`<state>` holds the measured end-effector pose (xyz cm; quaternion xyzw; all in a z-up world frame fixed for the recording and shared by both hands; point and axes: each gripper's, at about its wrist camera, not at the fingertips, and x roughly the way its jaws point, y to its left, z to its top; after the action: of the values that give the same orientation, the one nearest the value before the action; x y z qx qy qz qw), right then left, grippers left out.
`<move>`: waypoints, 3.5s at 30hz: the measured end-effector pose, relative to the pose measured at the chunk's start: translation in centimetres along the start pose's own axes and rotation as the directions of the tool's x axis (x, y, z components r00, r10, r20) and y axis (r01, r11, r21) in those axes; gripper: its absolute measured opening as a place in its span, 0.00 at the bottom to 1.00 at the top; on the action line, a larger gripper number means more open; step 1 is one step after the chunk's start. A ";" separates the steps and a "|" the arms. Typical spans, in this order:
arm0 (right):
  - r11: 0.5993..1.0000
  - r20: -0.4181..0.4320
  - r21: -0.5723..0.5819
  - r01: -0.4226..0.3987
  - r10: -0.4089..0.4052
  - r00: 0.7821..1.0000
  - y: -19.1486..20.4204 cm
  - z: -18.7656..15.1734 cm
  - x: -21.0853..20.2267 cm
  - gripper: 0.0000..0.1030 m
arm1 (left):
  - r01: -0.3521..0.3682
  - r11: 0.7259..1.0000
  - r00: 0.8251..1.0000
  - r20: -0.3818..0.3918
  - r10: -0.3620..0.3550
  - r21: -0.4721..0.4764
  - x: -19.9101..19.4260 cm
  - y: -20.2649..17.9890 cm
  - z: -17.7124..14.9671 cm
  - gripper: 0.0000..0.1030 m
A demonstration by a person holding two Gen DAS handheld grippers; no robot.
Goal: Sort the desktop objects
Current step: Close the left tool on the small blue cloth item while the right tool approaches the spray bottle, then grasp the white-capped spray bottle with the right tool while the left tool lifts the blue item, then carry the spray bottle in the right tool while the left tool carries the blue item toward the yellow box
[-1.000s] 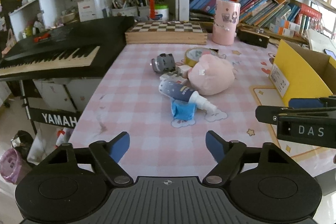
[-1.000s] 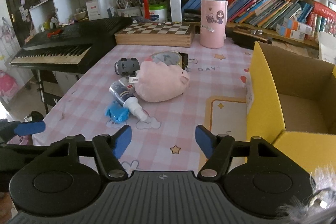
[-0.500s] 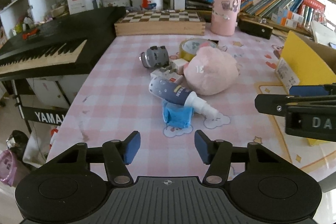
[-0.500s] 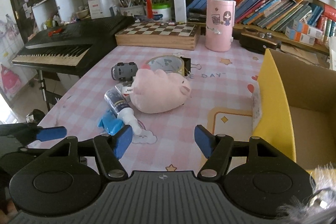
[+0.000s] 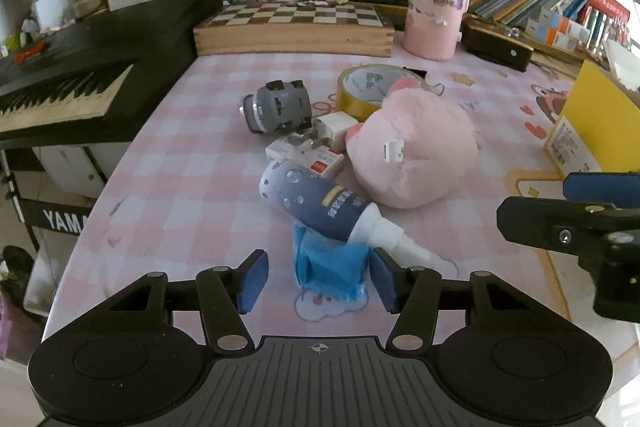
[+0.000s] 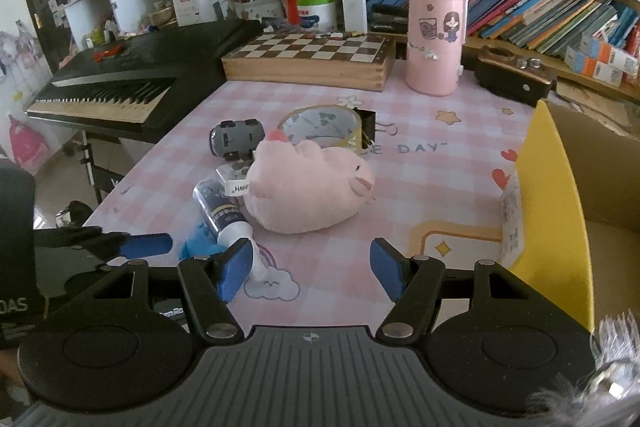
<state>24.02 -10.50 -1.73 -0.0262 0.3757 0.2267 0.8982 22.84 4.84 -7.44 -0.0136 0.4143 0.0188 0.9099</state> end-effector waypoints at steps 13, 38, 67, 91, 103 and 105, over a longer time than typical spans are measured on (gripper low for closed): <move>0.985 -0.172 -0.038 -0.170 0.161 0.972 1.9 1.6 5.5 0.54 | -0.064 0.992 0.998 -0.019 0.062 -0.109 -2.1 4.5 -0.7 0.37; 0.921 -0.212 -0.280 -0.270 0.215 0.953 5.3 2.9 8.3 0.30 | -0.088 0.969 0.994 0.036 0.099 -0.231 -5.7 6.7 0.5 0.36; 0.989 -0.067 0.014 -0.148 0.148 0.987 3.4 -0.4 -3.1 0.29 | 0.082 0.984 0.982 0.183 -0.053 -0.158 -12.1 5.2 -2.0 0.36; 0.995 -0.059 0.062 -0.081 0.085 0.995 7.9 -7.7 -10.2 0.29 | 0.154 0.985 0.974 0.180 -0.138 -0.076 -17.9 5.3 -8.7 0.36; 0.994 -0.048 0.075 -0.075 0.078 0.996 9.7 -10.6 -12.7 0.29 | 0.164 0.986 0.970 0.187 -0.155 -0.036 -20.3 5.3 -11.0 0.36; 0.994 -0.046 0.082 -0.073 0.077 0.996 9.9 -11.0 -13.0 0.29 | 0.168 0.985 0.970 0.184 -0.162 -0.022 -20.7 5.2 -11.4 0.36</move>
<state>4.50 -9.11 0.57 0.0185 0.4071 0.2441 0.8800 0.46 9.09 0.63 -0.0635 0.3266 -0.0479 0.9418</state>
